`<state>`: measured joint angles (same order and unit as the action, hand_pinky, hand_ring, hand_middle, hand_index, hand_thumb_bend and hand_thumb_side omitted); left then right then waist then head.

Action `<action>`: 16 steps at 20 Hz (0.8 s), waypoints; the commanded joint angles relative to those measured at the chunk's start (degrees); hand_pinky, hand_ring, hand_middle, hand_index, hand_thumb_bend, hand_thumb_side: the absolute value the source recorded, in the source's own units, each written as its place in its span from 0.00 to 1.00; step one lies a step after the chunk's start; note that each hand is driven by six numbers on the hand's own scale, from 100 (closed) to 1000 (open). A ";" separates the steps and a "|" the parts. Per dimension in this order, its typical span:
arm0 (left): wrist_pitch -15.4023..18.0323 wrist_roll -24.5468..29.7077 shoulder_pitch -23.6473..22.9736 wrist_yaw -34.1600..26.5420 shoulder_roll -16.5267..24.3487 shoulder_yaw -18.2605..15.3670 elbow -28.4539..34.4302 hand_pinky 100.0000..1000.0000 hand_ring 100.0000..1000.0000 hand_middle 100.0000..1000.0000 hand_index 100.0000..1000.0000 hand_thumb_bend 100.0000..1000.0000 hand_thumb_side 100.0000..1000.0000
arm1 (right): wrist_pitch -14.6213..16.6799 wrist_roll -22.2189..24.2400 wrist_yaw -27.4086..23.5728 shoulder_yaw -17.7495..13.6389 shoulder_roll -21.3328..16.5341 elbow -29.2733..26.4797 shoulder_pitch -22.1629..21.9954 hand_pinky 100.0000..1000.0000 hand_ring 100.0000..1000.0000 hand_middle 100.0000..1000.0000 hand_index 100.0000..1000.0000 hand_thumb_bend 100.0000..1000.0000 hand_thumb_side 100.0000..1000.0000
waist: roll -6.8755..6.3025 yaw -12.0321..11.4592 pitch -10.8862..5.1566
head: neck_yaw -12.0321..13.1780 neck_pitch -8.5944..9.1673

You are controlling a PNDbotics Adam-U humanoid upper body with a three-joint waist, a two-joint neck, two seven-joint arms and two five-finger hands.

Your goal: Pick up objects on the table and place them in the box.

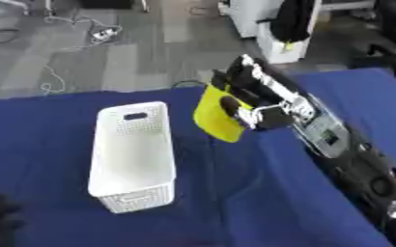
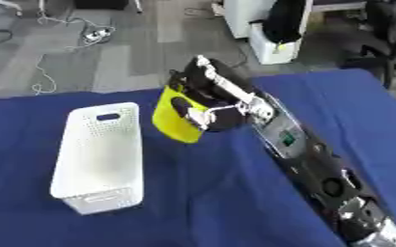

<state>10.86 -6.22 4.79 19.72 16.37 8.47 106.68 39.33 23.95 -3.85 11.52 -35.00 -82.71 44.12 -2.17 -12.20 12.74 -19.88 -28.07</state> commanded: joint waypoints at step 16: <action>0.27 0.76 0.80 0.38 0.07 0.41 0.56 0.86 0.63 0.69 0.94 0.00 0.85 | 12.64 15.90 -0.07 -1.01 -0.79 0.11 3.60 0.00 0.00 0.00 0.00 0.08 0.44 | 4.29 -6.62 1.16 | -2.24 2.10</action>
<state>11.04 -5.52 5.55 19.79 16.07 8.85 106.59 37.70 25.58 -4.32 11.36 -35.18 -82.11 46.85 2.59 -18.94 14.67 -21.50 -26.50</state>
